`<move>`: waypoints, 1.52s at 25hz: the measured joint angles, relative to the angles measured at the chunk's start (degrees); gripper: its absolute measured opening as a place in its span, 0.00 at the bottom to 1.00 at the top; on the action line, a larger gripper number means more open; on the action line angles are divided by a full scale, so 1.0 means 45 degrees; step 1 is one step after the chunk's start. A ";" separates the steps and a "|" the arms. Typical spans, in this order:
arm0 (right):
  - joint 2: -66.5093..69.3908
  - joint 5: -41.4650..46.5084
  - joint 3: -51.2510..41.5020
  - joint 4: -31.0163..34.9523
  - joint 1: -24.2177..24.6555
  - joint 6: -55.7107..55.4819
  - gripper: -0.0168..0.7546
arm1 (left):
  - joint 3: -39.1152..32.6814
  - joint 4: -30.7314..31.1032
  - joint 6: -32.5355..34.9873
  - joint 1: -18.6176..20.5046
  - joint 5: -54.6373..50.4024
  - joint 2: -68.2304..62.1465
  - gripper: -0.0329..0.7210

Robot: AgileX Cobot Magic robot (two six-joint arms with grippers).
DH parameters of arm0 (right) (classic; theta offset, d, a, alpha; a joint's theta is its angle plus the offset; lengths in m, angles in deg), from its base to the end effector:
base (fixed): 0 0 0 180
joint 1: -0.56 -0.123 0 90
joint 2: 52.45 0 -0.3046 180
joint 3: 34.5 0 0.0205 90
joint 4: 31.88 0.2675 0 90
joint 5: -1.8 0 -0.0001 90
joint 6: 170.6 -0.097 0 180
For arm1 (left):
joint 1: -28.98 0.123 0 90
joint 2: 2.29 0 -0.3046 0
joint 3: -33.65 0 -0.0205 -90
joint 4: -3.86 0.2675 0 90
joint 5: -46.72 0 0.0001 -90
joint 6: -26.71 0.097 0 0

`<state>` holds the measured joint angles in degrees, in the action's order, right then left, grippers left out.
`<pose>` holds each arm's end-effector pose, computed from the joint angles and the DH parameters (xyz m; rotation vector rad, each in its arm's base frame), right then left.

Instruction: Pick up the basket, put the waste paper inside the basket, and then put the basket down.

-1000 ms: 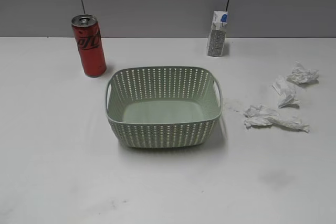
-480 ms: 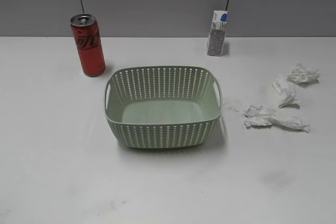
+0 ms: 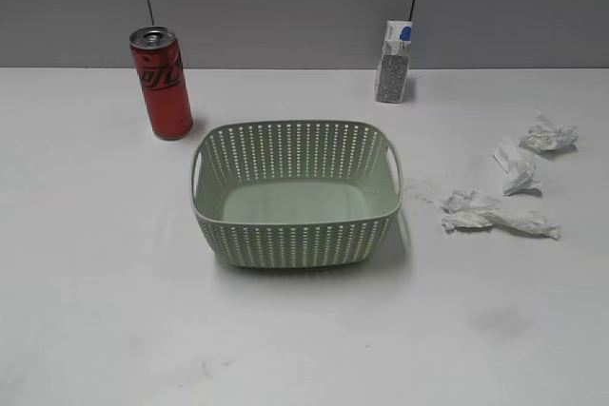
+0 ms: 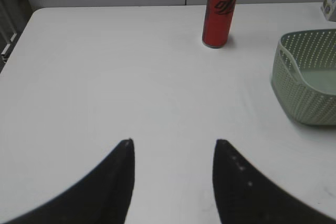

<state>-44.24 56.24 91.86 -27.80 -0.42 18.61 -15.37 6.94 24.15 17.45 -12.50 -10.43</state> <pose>0.0114 0.0058 0.2679 -0.1746 2.0201 -0.0058 -0.0002 0.0046 0.2853 0.1577 2.0251 -0.0908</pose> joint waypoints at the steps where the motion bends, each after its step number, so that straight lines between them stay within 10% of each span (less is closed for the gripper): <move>1: 0.0000 0.0000 0.0000 0.0000 0.0000 0.0000 0.63 | 0.0000 0.0011 0.0000 0.0000 0.0000 0.0000 0.54; 16: -0.0274 -0.0045 0.0013 0.0122 0.0000 -0.0026 0.63 | 0.0000 -0.0052 0.0020 0.1843 0.0081 0.0120 0.54; 38: -0.0274 -0.0086 0.0027 0.0199 0.0000 -0.0041 0.63 | 0.0000 -0.0064 0.0024 0.1888 0.0081 0.0249 0.54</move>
<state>-45.47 55.85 91.98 -26.90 -0.42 18.42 -15.37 6.66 24.26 25.94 -12.13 -9.32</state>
